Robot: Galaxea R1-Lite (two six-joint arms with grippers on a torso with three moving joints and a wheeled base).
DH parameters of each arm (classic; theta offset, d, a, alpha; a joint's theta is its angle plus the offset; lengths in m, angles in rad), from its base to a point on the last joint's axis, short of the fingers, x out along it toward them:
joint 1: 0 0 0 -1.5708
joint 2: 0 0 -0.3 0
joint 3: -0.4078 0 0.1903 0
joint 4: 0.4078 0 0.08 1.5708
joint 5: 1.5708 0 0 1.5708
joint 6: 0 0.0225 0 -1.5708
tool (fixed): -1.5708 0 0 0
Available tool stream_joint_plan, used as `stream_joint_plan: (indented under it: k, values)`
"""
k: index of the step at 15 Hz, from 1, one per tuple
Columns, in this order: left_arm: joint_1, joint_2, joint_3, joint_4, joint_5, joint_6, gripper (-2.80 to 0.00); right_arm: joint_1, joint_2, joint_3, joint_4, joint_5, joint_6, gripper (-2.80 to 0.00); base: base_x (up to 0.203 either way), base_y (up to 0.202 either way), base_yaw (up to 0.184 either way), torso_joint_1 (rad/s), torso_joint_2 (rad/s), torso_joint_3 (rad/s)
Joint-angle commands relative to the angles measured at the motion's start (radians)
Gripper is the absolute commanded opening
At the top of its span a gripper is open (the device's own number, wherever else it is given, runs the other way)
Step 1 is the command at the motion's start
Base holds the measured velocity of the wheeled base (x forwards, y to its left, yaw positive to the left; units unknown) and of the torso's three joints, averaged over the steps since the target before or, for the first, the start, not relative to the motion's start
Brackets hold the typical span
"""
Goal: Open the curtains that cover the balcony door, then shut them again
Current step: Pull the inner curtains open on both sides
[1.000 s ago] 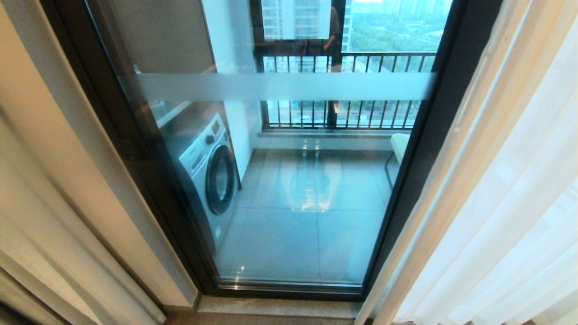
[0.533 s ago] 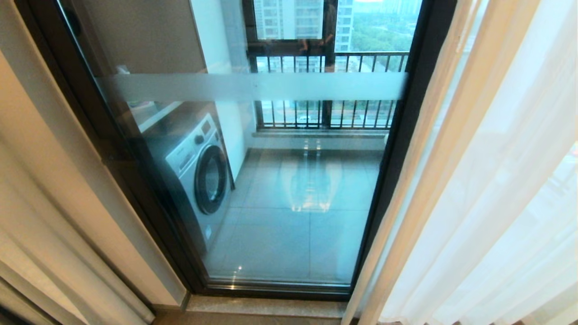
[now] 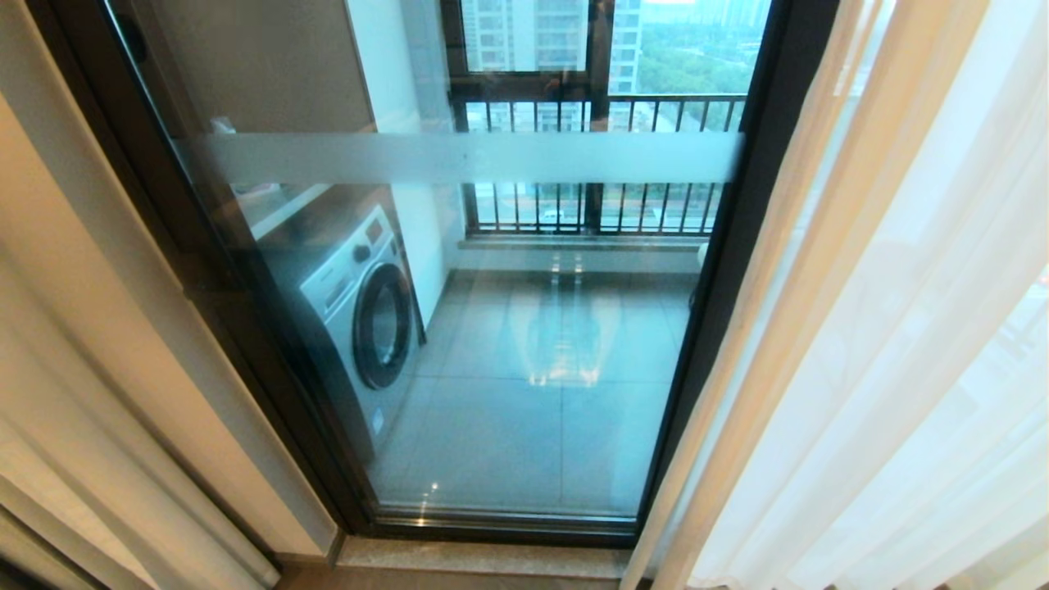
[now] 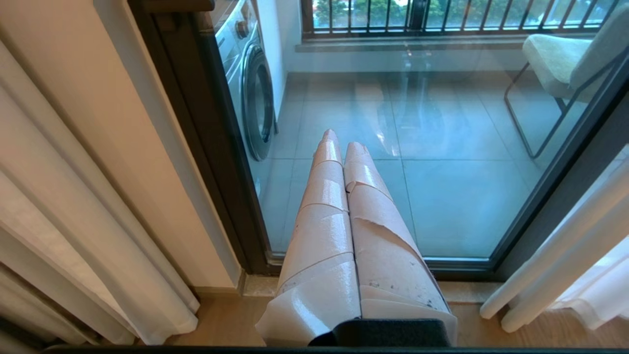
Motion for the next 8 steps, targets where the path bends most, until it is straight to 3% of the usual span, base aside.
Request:
stream_joint_plan:
  k: [1,8]
  values:
    - [0.0,0.0,0.0,0.001,0.0,0.0,-2.8,0.0,0.0,0.0,0.0,0.001,0.0,-2.8,0.0,0.0,0.0,0.0,0.0,0.0]
    - [0.0,0.0,0.0,-0.001,0.0,0.0,-2.8,0.0,0.0,0.0,0.0,0.001,-0.004,-2.8,0.0,0.0,0.0,0.0,0.0,0.0]
